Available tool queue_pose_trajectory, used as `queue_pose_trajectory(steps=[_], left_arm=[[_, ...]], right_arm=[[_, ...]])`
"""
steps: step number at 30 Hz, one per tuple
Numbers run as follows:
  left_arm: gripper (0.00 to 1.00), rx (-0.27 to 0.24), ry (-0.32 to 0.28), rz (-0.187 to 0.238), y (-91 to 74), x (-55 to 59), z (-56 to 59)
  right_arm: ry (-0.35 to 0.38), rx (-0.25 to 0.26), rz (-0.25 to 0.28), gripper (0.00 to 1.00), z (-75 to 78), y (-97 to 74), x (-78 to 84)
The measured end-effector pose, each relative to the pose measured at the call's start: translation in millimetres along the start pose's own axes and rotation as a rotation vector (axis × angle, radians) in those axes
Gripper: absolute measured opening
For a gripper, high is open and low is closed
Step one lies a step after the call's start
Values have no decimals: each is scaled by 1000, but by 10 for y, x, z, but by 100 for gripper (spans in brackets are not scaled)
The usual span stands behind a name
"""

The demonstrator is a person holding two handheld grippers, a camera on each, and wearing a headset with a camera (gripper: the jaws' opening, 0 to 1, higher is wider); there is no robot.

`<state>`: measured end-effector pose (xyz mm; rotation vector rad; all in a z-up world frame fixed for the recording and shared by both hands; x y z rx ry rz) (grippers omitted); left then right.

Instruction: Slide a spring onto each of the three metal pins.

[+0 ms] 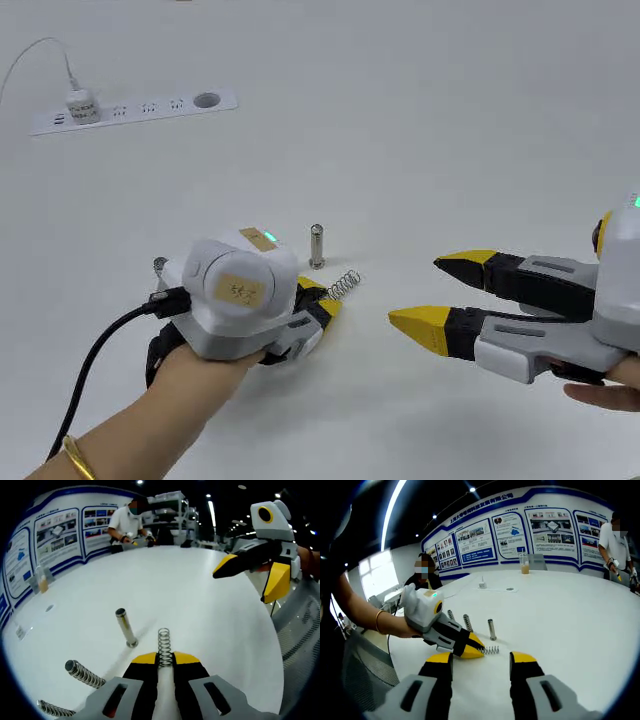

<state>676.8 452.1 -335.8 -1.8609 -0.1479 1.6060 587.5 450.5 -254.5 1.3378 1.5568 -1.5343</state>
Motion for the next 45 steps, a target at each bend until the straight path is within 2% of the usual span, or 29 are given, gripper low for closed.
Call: queue_pose_trajectory(steps=[2,6,8,11,17,19,20,23,34,38,45], left_arm=[[11,1,22,-3,0,-1,2],[10,1,18,-1,-4,-1,-3],[10,-20,20,2,-30,-13,-16],[10,-34,24,43,-89,-117,-5],[10,-48,26,98,-209,-269,3],[10,-57,24,125,-274,-332,3],[10,-64,12,163,-312,-393,3],[10,-67,-18,209,-408,-469,4],[10,-93,-17,293,-716,-643,-7],[10,-99,-17,331,-819,-714,0],[10,-114,-29,373,-957,-764,4]], right_arm=[[10,4,-2,46,7,-1,8],[20,9,-4,46,15,-5,13],[23,13,-4,46,19,-8,9],[32,23,2,46,31,-16,-7],[73,27,33,45,39,-25,-87],[89,19,48,44,28,-16,-130],[109,11,58,44,18,-5,-157],[142,-5,82,44,-8,25,-228],[236,-76,154,42,-134,166,-520],[313,-101,189,39,-157,217,-626],[369,-136,206,37,-203,308,-733]])
Point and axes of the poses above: the centre of the closed fingertips' face, and the gripper's own axes: y roughly forward along the fingers, z roughly to its right, x roughly out of its underside, the point moved 2 cm from there along -y, roughly backward along the fingers, and after that the axes turned 2 degrees about z, right-handed, at the moved point
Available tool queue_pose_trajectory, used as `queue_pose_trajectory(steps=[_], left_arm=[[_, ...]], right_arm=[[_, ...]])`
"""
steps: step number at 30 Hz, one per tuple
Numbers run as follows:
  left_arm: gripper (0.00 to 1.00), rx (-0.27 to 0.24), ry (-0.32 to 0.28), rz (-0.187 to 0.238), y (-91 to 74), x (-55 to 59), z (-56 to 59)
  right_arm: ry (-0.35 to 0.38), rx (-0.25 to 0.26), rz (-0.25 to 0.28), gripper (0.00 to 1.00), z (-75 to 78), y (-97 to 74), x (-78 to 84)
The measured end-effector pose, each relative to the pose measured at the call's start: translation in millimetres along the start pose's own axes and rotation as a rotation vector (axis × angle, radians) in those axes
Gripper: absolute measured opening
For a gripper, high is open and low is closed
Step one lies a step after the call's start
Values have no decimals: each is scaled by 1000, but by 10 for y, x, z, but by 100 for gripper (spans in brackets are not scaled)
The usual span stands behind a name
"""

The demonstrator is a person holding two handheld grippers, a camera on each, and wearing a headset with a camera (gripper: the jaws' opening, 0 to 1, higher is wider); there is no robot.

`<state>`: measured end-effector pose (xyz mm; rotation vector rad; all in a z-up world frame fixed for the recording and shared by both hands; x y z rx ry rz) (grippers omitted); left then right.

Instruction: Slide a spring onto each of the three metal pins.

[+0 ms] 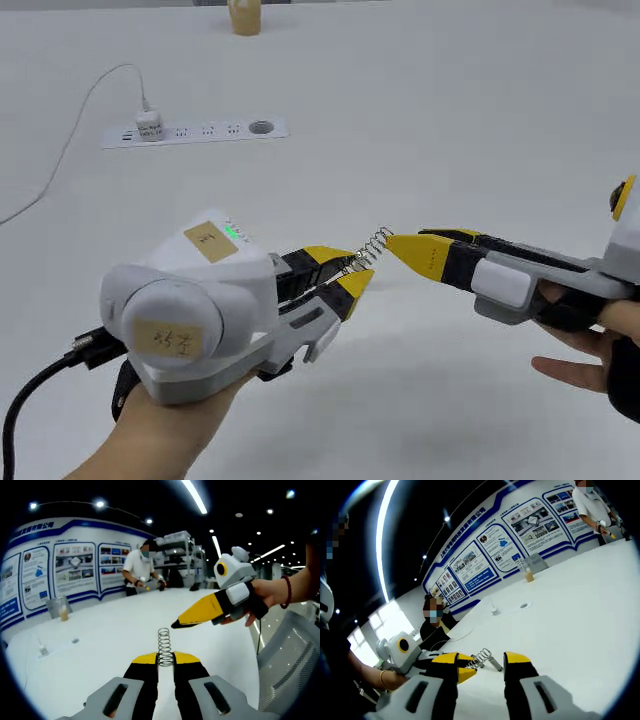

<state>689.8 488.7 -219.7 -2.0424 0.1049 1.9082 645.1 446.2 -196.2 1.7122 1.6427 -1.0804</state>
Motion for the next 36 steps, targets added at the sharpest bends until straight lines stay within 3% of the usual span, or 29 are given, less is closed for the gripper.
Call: queue_pose_trajectory(steps=[11,21,27,31,36], left_arm=[[10,-16,0,40,-126,-52,-14],[10,-12,22,76,-219,-90,0],[10,-18,28,96,-258,-131,-10],[10,-23,24,102,-267,-141,-10],[10,-24,22,106,-269,-158,1]], right_arm=[[65,-43,-16,31,-116,111,38],[203,-78,-19,25,-220,207,139],[302,-100,14,21,-276,243,139],[343,-110,47,17,-281,259,104],[357,-117,50,13,-300,273,94]])
Point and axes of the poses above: the centre of the closed fingertips' face, and the gripper's own axes: y roughly forward along the fingers, z roughly to its right, x roughly out of its underside, the point moved 2 cm from there along -y, roughly backward along the fingers, and after that the axes turned 2 degrees about z, right-handed, at the moved point
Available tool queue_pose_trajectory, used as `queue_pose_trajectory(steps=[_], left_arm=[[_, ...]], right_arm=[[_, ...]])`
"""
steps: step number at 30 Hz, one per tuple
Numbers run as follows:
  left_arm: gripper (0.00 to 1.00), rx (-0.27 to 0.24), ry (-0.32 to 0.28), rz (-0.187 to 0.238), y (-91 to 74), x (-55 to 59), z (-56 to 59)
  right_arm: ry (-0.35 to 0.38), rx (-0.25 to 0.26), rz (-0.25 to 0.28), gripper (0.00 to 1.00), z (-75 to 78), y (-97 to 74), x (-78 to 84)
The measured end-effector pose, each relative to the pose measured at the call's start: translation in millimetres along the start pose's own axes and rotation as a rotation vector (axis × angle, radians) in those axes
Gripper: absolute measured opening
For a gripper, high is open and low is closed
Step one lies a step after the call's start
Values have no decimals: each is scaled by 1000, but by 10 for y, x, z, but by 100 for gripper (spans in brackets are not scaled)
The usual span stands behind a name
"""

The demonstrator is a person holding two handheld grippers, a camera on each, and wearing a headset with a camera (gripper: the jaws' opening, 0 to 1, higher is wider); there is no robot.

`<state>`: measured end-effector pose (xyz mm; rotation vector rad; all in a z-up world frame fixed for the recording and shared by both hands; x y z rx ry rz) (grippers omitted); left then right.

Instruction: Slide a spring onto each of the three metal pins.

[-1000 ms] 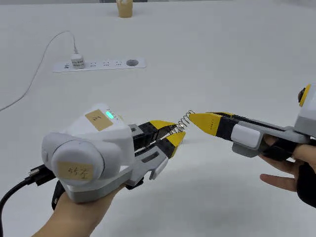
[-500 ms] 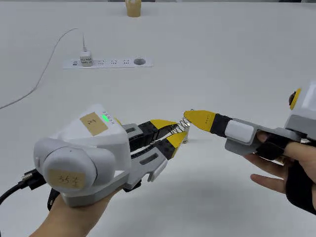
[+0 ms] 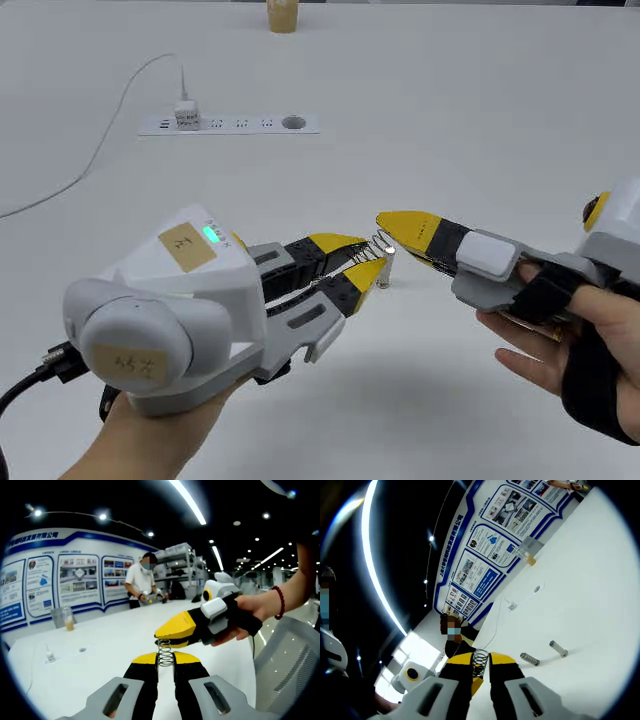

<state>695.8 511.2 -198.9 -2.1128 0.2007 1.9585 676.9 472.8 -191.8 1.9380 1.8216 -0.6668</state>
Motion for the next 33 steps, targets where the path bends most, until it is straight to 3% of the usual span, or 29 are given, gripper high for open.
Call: queue_pose_trajectory(steps=[7,13,20,29,33], left_arm=[[10,-9,-8,2,-4,-9,-12],[11,-9,-41,-24,2,13,-35],[13,1,-43,-69,-2,76,-25],[29,3,-46,-132,-57,189,25],[34,-3,-42,-159,-89,250,38]], right_arm=[[39,-13,9,12,-24,17,0],[5,-13,4,11,-22,39,5],[-92,-5,-5,11,-42,37,-19],[-290,42,-39,11,9,18,-55],[-342,56,-48,11,22,21,-67]])
Point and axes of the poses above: the centre of the closed fingertips' face, and the gripper's own axes: y roughly forward along the fingers, z roughly to its right, x roughly out of its underside, the point moved 2 cm from there along -y, roughly backward along the fingers, and after that the axes turned 2 degrees about z, right-handed, at the moved point
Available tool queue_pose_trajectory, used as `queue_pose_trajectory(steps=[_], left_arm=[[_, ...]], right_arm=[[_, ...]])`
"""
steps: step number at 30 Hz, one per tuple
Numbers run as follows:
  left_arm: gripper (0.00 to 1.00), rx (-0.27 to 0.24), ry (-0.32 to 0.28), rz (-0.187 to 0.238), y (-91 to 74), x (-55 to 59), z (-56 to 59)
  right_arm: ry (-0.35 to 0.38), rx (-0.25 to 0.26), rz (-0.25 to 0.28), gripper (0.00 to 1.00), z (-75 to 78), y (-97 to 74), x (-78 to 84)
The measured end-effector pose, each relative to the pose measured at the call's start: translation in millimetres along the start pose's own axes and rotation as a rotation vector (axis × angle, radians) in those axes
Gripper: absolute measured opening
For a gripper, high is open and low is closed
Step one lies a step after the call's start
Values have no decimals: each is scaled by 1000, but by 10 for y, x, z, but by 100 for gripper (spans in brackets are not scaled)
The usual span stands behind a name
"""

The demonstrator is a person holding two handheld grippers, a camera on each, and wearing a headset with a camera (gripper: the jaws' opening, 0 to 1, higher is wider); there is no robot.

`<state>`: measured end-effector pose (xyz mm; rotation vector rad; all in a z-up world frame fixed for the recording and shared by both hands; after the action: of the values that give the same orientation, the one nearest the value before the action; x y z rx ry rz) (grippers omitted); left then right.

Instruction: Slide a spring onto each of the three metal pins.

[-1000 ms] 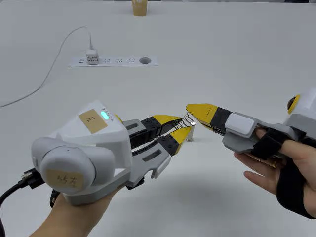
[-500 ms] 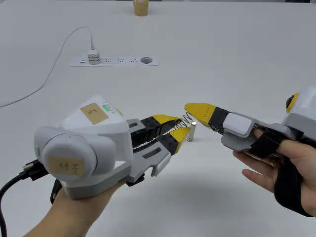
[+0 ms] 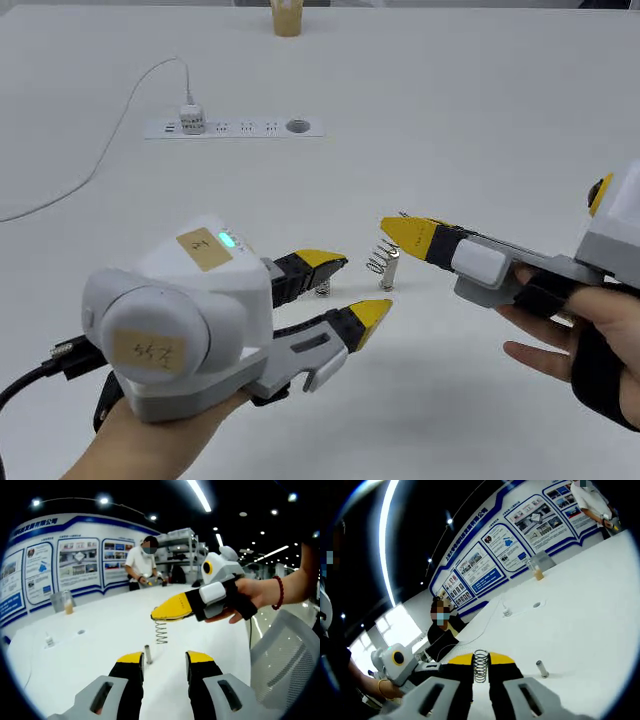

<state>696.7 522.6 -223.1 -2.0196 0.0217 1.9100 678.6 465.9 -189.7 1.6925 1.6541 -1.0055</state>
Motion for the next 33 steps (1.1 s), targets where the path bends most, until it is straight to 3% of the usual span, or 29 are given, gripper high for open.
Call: queue_pose_trajectory(steps=[7,15,33], left_arm=[[46,-30,-16,-32,-65,88,-24],[55,-81,-43,-45,-154,164,-130],[83,-124,-65,-76,-266,293,-193]], right_arm=[[-76,20,0,11,59,7,-46],[-158,48,-3,11,156,7,-84],[-306,73,-33,12,386,133,-100]])
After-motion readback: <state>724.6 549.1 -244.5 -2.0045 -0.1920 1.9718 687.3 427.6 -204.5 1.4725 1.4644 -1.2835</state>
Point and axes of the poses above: the centre of the closed fingertips' face, and the gripper's own axes: y roughly forward along the fingers, z roughly to its right, x roughly out of its underside, the point moved 2 cm from there along -y, roughly backward along the fingers, and after that the axes turned 2 degrees about z, right-handed, at the moved point
